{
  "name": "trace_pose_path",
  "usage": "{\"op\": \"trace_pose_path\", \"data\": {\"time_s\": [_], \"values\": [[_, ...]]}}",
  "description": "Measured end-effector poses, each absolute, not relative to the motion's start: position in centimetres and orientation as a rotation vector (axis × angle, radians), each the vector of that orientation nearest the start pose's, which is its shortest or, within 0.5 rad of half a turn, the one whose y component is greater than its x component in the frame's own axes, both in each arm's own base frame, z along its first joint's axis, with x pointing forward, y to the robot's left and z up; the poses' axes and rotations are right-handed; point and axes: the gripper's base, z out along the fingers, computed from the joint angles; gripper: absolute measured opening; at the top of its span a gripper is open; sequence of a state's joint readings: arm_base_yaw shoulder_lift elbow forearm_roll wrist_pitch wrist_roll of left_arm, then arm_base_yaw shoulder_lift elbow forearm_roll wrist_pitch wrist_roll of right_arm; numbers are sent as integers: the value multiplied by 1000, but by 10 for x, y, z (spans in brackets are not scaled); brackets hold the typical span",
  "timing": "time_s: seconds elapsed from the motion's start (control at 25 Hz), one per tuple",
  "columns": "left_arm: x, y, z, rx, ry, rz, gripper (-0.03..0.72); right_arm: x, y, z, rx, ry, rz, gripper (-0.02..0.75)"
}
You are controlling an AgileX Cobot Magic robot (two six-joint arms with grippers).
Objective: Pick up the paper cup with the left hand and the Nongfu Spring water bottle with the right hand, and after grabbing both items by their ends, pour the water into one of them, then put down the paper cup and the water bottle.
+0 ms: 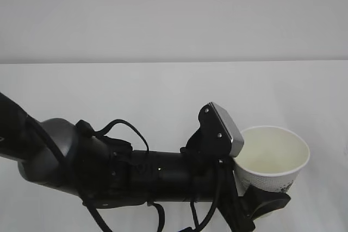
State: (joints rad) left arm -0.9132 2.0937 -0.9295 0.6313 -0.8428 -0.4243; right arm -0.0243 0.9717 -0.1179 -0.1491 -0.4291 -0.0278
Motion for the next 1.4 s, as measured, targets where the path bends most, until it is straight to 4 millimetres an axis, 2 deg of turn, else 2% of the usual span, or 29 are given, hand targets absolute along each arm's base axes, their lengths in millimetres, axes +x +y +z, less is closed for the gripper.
{"op": "trace_pose_path", "data": {"time_s": [0.24,0.48,0.6,1.04,1.4], "values": [[210,-338,113,1185,1604,-1021,547,154,2,189,-238,1899,-113,416],[213,-341,100,1190,1632,-1021,547,154,2,189,-287,1894,-147,416],[213,-341,100,1190,1632,-1022,547,154,2,189,-318,1889,-169,416],[218,-356,114,1185,1566,-1034,547,154,2,189,-412,1875,-236,416],[208,-365,113,1227,1572,-1027,547,154,2,189,-451,1868,-264,416]]}}
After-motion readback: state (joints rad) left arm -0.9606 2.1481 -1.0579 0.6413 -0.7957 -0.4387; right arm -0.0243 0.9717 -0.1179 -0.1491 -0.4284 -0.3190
